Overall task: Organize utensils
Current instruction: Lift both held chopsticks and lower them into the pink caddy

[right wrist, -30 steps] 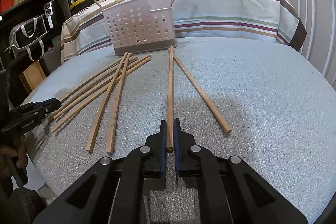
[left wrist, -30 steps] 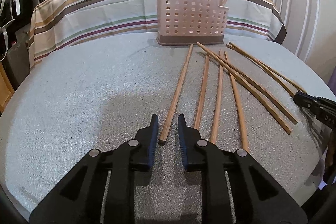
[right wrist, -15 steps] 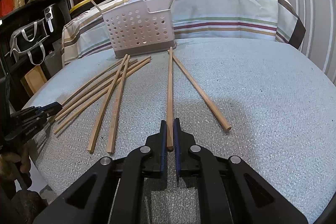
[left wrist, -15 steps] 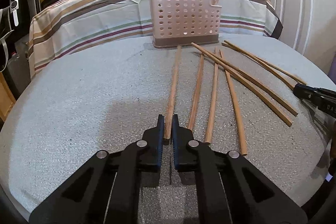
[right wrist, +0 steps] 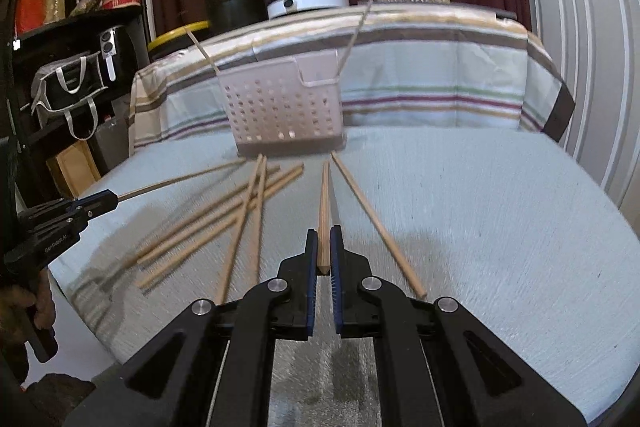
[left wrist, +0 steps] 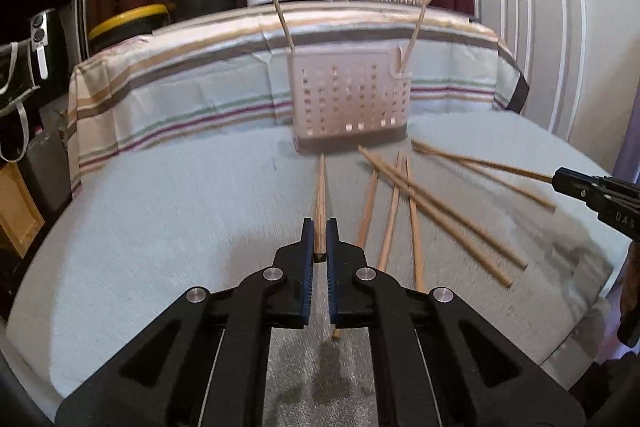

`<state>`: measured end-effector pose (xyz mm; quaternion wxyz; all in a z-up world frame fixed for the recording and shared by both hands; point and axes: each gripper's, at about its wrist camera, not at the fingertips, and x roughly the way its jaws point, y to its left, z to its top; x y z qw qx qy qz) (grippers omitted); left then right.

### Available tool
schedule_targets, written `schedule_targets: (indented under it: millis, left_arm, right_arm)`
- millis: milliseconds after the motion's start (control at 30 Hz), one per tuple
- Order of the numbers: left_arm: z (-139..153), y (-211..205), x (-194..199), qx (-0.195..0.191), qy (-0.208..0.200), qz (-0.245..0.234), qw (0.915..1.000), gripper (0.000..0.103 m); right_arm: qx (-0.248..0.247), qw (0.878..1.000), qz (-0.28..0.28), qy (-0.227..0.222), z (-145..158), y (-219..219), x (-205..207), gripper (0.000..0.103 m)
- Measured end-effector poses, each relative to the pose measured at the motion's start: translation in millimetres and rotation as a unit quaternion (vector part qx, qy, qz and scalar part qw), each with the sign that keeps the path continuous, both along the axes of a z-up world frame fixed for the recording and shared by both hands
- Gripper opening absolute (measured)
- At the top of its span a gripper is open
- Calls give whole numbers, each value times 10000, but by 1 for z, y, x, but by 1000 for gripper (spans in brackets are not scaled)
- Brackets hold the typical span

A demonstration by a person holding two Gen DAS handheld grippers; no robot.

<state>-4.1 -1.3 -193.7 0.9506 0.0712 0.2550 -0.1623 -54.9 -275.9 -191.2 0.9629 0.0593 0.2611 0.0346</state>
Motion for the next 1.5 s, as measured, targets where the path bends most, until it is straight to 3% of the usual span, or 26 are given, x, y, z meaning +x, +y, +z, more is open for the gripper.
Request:
schedule_targets:
  millis: [400, 633, 1200, 1500]
  left_arm:
    - [63, 13, -9, -296, -427, 132, 9986, 6]
    - [95, 21, 3, -515, -445, 141, 9976, 6]
    - [121, 13, 66, -560, -445, 91, 9974, 6]
    - [130, 11, 82, -701, -396, 24, 9967, 6]
  right_arm:
    - [-120, 9978, -20, -651, 56, 3, -9, 7]
    - [-130, 9961, -44, -872, 85, -2, 3, 7]
    - [-156, 9942, 102, -1063, 111, -2, 65, 7]
    - [-13, 9934, 113, -1137, 122, -8, 77, 7]
